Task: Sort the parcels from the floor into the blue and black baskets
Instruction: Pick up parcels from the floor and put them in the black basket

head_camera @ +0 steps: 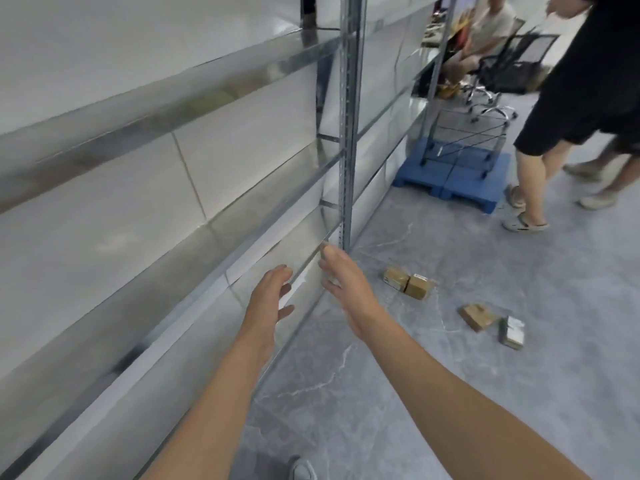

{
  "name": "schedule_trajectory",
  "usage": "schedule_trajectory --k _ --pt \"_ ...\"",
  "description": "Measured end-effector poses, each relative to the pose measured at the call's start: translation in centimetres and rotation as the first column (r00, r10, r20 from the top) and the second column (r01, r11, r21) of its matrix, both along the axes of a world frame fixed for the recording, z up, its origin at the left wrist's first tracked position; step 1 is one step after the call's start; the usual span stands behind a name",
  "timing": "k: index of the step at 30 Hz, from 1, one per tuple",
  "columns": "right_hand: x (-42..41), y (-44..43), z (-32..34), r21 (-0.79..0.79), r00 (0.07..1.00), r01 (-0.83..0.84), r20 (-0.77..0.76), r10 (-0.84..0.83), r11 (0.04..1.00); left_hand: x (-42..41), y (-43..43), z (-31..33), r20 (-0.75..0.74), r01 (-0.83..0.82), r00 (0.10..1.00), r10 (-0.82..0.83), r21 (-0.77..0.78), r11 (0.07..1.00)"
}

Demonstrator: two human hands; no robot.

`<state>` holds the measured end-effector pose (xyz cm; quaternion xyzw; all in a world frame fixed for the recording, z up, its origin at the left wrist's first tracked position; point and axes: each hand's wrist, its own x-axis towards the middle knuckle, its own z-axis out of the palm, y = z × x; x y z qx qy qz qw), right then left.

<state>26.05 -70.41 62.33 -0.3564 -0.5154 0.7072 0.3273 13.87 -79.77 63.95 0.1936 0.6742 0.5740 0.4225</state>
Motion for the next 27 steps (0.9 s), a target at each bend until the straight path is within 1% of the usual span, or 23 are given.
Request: schedule_trajectory --k 6,9,12,17,21,27 --pt "2.7 4.6 -1.7 -0.029 0.972 0.229 0.061 -0.227 0.973 1.1 8.3 -1.9 0.036 0.213 0.977 -0.212 -0.035 0.976" --pt "3.3 6.3 -2.5 -0.048 0.946 0.313 0.101 -0.307 0.949 0.8 11.6 -3.1 0.047 0.335 0.942 -0.333 -0.039 0.942" --pt "3.8 7.6 -3.2 -0.055 0.919 0.383 0.124 -0.374 0.922 0.5 14.6 -3.9 0.058 0.419 0.907 -0.416 -0.051 0.906" --pt "4.6 9.6 -4.6 -0.07 0.873 0.473 0.173 -0.457 0.878 0.3 18.7 -5.2 0.049 0.52 0.854 -0.518 -0.084 0.85" --pt "5.1 12.2 -6.5 -0.097 0.849 0.517 0.188 -0.494 0.851 0.4 21.8 -7.1 0.067 0.54 0.842 -0.536 -0.107 0.835" --pt "6.0 18.3 -10.3 -0.151 0.842 0.529 0.214 -0.495 0.835 1.0 27.9 -10.4 0.07 0.562 0.826 -0.559 -0.184 0.807"
